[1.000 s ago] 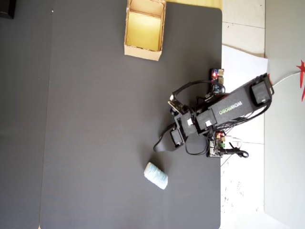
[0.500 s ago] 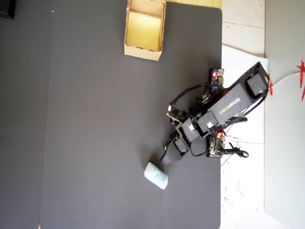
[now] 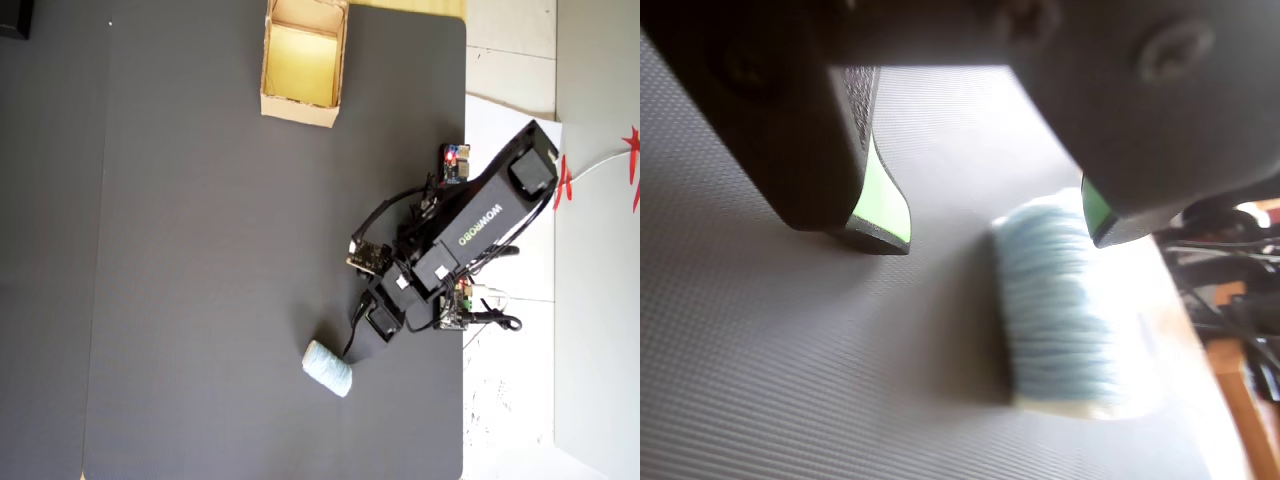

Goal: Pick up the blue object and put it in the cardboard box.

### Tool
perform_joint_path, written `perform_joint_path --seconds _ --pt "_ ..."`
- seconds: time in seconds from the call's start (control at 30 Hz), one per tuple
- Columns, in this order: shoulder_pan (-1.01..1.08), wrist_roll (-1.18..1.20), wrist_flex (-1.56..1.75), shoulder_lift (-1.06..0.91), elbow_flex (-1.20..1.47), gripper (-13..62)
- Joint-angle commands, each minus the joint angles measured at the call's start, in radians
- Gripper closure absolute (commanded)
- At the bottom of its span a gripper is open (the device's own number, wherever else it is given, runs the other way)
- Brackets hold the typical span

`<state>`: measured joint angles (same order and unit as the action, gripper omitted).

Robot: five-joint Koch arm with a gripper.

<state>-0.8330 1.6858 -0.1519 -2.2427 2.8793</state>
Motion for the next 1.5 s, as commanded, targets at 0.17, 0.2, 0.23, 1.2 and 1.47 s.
perform_joint_path --seconds 0.17,0.2,0.23,1.2,1.47 --pt "-0.018 0.049 -0.123 0.060 -0.295 16.5" --pt "-0.020 0.046 -0.149 0.097 -0.339 16.5" --pt "-0.020 0.046 -0.202 0.186 -0.442 16.5" --pt "-0.014 -0.267 -0.086 0.854 -0.982 45.3" --pt "0.020 -0.275 -0.006 0.792 -0.896 49.7"
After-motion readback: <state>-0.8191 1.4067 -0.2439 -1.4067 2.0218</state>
